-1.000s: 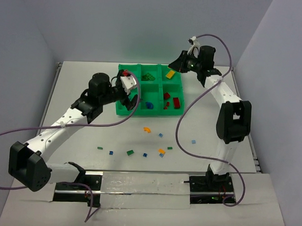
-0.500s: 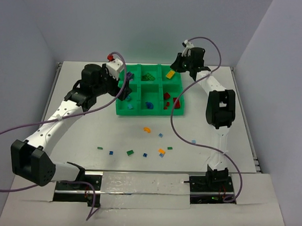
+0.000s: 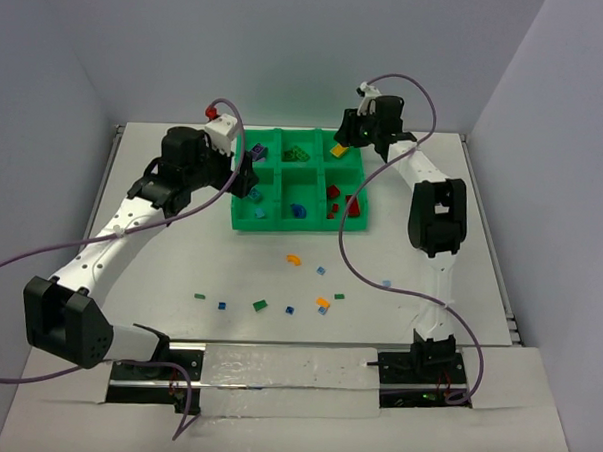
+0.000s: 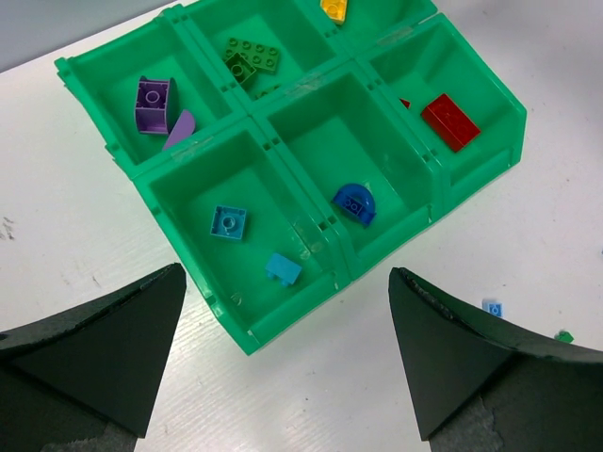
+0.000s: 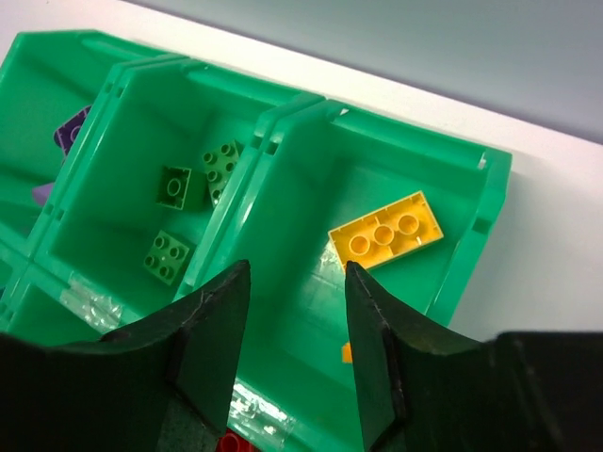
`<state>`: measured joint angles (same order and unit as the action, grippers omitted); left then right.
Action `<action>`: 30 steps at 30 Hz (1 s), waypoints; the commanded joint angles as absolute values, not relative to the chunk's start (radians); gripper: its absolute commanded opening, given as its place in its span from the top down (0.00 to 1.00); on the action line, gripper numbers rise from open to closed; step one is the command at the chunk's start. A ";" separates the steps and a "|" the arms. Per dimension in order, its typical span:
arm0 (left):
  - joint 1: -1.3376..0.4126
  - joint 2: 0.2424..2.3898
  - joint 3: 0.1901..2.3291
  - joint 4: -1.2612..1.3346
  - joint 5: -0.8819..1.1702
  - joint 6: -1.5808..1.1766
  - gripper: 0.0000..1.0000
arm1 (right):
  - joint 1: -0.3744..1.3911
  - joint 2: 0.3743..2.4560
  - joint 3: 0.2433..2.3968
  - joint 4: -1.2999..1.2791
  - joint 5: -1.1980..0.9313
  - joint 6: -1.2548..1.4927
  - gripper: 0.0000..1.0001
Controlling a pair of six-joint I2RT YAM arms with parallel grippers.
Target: Sort the legos into containers by color
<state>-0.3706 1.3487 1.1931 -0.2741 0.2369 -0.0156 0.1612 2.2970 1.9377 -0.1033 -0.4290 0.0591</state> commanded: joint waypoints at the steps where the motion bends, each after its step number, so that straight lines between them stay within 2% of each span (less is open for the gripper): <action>1: -0.365 1.318 1.217 -0.250 0.210 -0.031 0.01 | 0.171 2.171 1.965 -0.148 -0.483 0.014 0.49; 3: -0.365 1.296 1.206 -0.251 0.217 -0.019 0.01 | 0.173 2.113 1.935 -0.226 -0.562 -0.046 0.53; 6: -0.357 1.258 1.158 -0.225 0.211 -0.034 0.01 | 0.188 1.906 1.723 -0.333 -0.656 -0.177 0.57; 13: -0.326 1.182 1.083 -0.218 0.242 -0.061 0.01 | 0.346 1.494 1.310 -0.498 -0.605 -0.392 0.58; 19: -0.313 1.157 1.082 -0.244 0.245 -0.057 0.01 | 0.530 1.449 1.165 -0.528 -0.478 -0.447 0.58; 30: -0.269 1.108 1.094 -0.293 0.249 -0.072 0.01 | 0.685 1.679 1.276 -0.564 -0.378 -0.420 0.49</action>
<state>-0.2857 1.1402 1.0775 -0.2782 0.2394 -0.0471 0.6404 1.6205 1.1932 -0.5539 -0.4324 -0.4137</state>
